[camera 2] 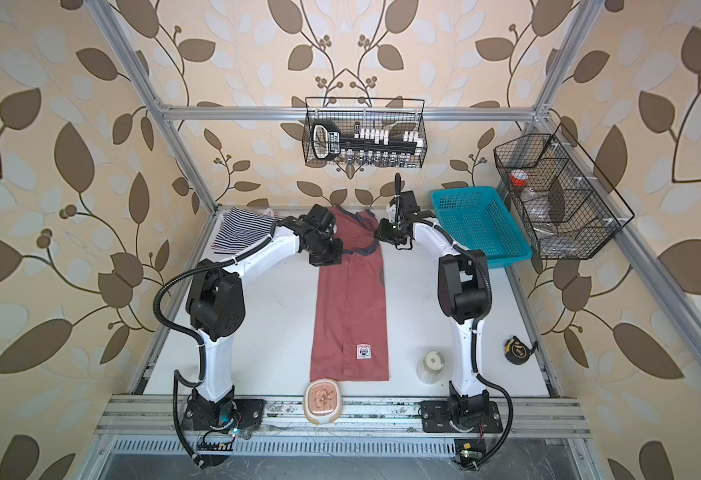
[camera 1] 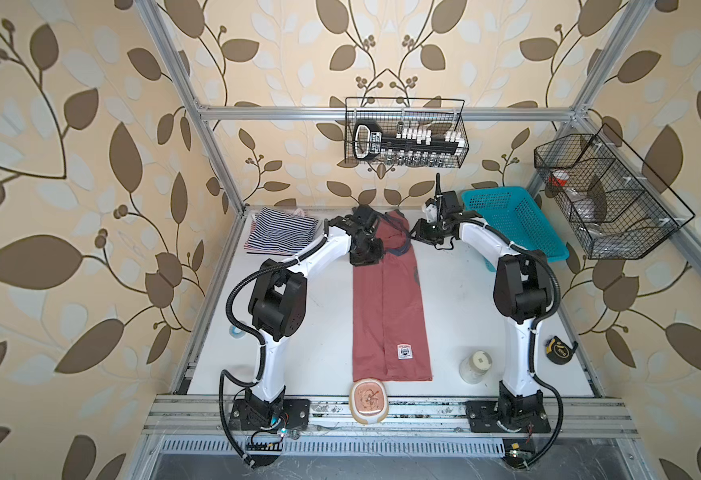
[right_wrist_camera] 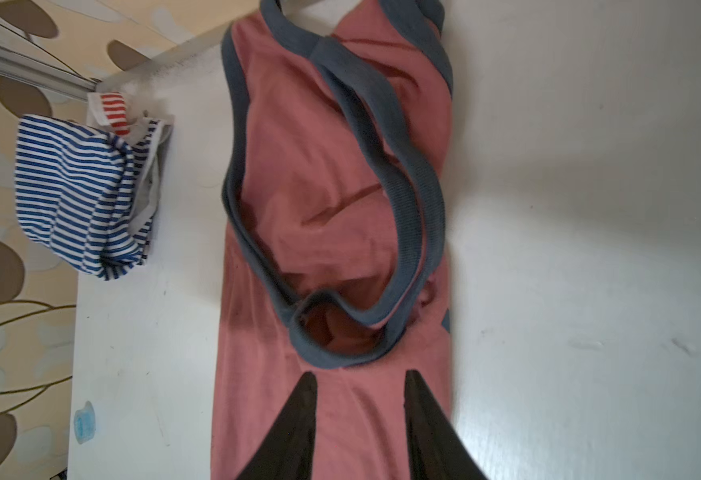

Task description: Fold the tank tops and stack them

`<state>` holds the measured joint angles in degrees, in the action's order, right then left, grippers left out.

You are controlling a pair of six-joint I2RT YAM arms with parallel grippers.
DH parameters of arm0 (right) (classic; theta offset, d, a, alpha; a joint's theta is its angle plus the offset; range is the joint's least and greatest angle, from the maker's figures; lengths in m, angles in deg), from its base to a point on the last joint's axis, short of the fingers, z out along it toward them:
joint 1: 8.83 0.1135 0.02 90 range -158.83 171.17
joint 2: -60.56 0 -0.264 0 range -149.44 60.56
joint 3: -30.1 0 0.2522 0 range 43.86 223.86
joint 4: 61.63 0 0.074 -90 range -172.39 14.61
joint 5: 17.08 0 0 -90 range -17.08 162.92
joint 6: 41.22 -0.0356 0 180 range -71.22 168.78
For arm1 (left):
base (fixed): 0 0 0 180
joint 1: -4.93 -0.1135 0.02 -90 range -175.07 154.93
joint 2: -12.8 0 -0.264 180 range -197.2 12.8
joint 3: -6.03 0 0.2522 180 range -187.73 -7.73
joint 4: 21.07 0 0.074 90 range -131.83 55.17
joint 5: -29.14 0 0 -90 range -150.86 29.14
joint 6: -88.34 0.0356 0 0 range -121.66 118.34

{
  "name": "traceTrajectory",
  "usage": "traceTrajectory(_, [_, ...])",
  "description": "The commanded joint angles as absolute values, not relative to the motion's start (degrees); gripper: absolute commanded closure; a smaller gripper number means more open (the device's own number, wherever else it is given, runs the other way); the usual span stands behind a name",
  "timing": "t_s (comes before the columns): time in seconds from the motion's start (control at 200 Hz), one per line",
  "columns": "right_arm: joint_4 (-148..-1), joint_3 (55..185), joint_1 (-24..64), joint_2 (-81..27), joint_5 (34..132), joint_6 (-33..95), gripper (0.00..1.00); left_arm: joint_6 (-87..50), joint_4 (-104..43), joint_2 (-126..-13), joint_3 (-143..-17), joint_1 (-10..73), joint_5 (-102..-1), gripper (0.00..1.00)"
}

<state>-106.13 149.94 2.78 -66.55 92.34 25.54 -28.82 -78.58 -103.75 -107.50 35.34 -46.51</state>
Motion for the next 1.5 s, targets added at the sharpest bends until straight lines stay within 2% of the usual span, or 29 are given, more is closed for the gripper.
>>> traceTrajectory(0.0, [-107.93, 153.93, 1.86, -69.9, 91.45, 27.59, 0.62, -25.72, -81.98, -102.33, -105.49, 37.54, -44.73, 1.0])
traceTrajectory(0.515, [-106.81, 166.14, 0.99, -81.25, 96.09, 24.88, 0.62, -28.72, -78.61, -104.75, -96.97, 41.14, -42.66, 1.0])
traceTrajectory(0.835, [-107.73, 168.37, 1.84, -83.8, 96.27, 25.21, 0.62, -29.08, -77.9, -104.97, -95.24, 41.41, -42.14, 1.0])
traceTrajectory(0.945, [-107.73, 168.21, 2.54, -83.92, 96.28, 25.67, 0.67, -29.24, -77.73, -105.19, -95.03, 41.4, -42.05, 1.0])
traceTrajectory(1.33, [-106.18, 169.97, 2.6, -84.29, 96.63, 23.28, 1.0, -29.14, -77.72, -105.5, -94.13, 41.47, -42.12, 1.0])
traceTrajectory(1.494, [-103.1, 171.13, 2.87, -85.19, 98.16, 19.24, 1.0, -29.25, -77.81, -105.66, -93.82, 41.46, -42.05, 1.0])
